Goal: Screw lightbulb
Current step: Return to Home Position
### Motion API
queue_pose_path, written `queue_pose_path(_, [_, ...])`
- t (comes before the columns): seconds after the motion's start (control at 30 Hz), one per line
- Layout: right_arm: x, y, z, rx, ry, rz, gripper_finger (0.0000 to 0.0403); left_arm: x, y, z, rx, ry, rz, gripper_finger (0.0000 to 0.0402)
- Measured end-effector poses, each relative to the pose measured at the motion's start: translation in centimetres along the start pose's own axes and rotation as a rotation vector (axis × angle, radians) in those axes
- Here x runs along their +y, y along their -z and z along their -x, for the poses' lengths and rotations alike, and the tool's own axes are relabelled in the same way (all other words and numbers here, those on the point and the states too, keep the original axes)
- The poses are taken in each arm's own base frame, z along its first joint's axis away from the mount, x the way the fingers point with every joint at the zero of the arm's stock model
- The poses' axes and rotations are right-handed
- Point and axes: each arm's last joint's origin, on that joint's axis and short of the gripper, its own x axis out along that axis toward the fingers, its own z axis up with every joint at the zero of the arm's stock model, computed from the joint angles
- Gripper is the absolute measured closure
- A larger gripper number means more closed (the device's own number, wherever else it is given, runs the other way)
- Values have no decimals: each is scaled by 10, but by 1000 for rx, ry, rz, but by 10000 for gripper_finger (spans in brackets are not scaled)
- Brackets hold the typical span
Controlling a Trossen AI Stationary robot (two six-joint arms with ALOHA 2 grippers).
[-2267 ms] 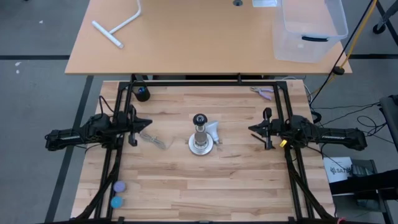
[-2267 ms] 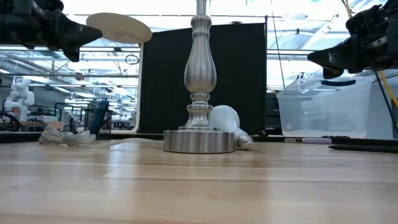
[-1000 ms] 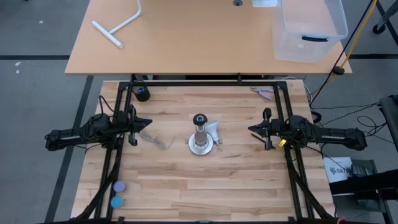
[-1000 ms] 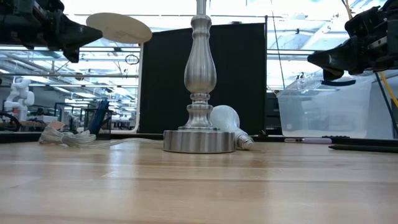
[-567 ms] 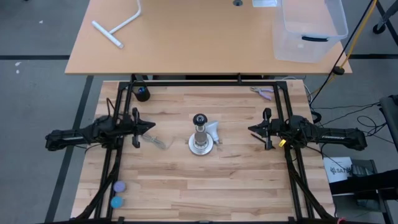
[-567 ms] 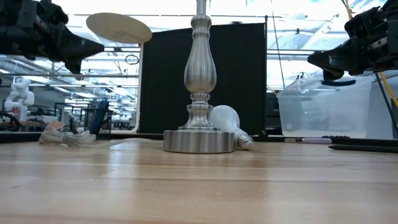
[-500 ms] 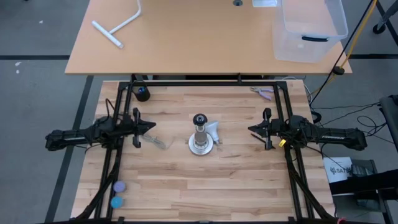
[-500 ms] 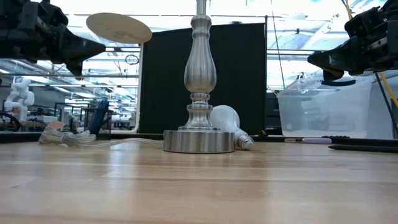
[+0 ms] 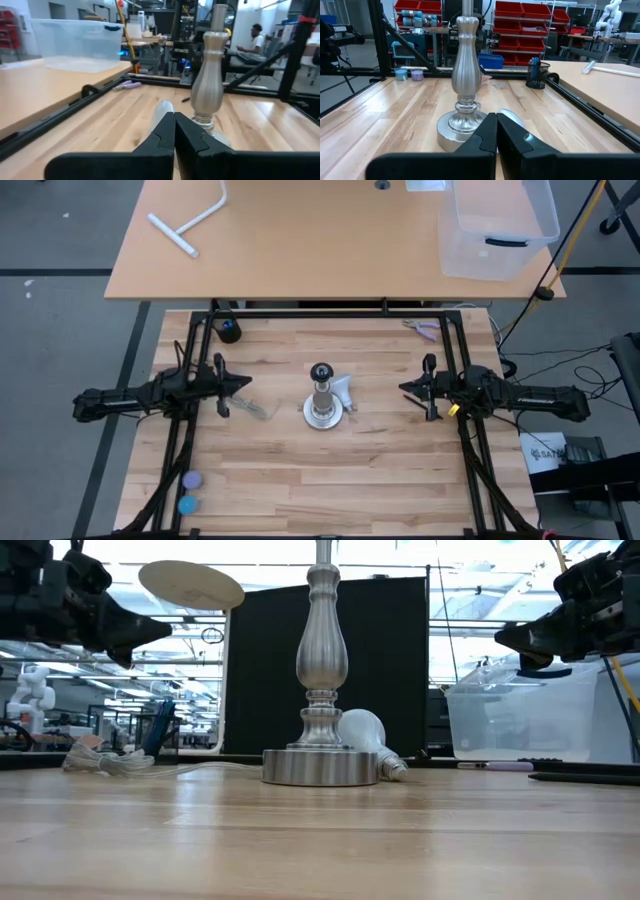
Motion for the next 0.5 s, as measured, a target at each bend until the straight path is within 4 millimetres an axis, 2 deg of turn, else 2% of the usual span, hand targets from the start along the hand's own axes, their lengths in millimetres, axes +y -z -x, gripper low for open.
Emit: queue_pose_path(0.5, [0, 0, 0, 4, 0, 3, 403, 1, 0, 0, -5, -44, -27, 399])
